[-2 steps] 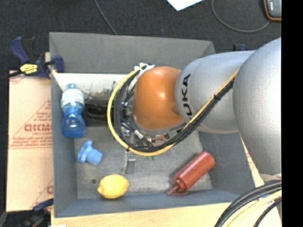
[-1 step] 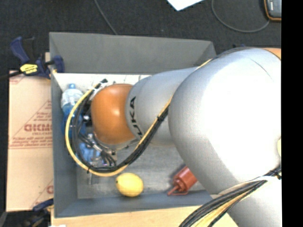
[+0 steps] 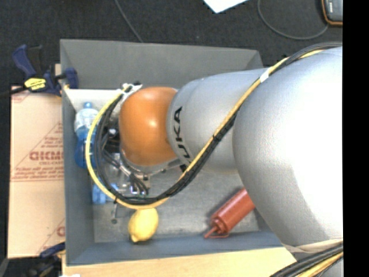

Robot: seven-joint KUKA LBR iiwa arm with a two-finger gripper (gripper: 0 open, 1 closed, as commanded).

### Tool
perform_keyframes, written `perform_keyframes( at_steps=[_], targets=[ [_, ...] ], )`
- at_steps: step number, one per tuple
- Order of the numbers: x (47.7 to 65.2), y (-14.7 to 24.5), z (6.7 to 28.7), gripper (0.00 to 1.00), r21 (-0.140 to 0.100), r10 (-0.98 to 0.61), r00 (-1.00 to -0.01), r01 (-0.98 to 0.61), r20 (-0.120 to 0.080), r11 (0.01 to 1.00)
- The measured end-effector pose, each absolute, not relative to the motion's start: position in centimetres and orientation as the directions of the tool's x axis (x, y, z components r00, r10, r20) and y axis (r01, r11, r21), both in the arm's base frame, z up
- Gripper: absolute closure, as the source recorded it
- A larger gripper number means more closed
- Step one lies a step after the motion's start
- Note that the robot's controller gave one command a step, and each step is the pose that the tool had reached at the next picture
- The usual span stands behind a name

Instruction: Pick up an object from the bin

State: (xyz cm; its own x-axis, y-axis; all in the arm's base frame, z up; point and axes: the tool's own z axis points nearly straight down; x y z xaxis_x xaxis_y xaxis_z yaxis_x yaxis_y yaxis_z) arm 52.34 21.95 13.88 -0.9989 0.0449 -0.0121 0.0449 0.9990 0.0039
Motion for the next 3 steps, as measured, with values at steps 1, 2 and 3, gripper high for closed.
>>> perform_keyframes(
  at_steps=[1, 2, 3],
  targets=[
    [53.6, 20.4, 9.9, 0.00, 0.001, 0.142, -0.990, 0.142, 0.005, 0.990],
    [52.4, 22.4, 7.0, 0.00, 0.008, 0.233, -0.973, 0.233, -0.007, 0.973],
    [52.3, 23.6, 7.0, 1.00, 0.006, 0.390, -0.921, 0.390, 0.000, 0.921]
  ],
)
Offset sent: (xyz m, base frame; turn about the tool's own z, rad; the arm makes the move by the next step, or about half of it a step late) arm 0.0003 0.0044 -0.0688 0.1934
